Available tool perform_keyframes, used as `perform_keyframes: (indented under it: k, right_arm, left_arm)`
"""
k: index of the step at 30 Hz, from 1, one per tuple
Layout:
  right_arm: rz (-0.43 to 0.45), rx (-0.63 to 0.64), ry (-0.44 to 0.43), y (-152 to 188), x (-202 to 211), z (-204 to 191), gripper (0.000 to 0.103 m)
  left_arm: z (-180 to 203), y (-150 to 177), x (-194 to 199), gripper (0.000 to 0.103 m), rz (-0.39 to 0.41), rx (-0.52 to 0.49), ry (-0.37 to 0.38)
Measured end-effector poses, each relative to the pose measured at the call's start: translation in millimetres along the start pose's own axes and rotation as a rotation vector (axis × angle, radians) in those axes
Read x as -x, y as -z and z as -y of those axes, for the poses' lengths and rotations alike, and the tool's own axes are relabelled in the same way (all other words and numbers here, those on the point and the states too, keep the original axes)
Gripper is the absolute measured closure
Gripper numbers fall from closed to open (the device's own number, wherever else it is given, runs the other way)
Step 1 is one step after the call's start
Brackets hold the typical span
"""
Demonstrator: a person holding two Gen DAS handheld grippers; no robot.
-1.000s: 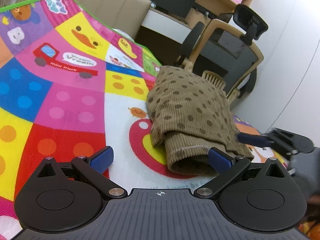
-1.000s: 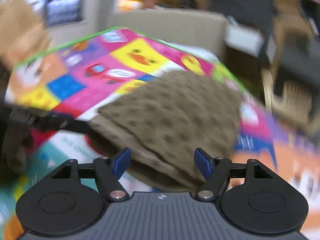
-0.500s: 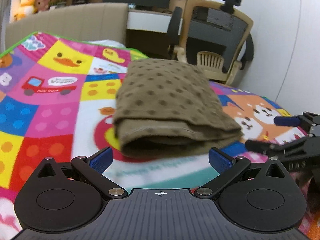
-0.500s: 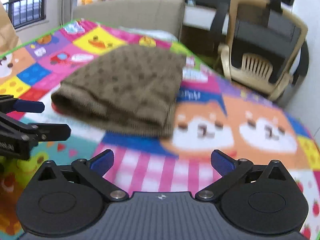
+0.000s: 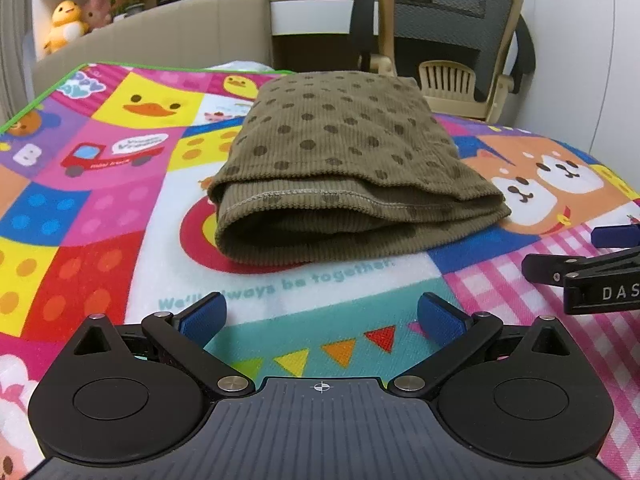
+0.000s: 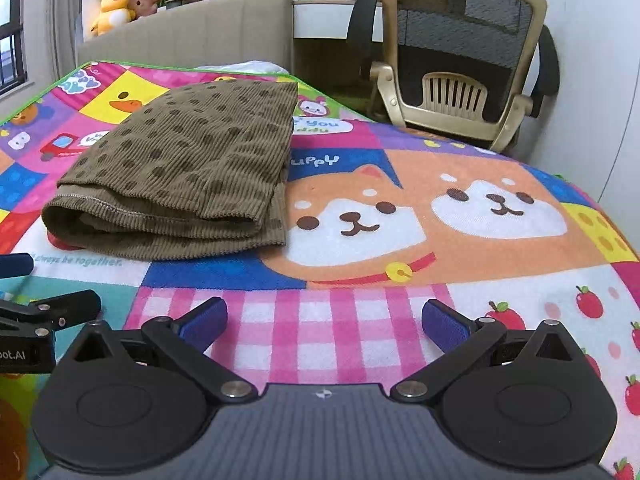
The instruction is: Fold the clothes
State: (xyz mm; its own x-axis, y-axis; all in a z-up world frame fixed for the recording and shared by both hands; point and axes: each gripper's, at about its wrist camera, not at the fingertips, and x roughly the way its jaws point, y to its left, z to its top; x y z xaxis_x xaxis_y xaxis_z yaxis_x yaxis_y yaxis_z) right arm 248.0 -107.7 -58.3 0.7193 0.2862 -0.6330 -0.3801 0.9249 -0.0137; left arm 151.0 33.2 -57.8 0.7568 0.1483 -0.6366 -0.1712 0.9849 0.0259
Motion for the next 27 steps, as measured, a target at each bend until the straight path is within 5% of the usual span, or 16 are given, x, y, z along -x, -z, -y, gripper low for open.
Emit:
perform_keyframes:
  k: [27]
  right_arm:
    - [-0.004,-0.017,-0.011,-0.4,-1.0,2.6,0.000]
  left_arm:
    - [-1.0,-1.5,-1.4,0.000,-0.001,0.004,0.005]
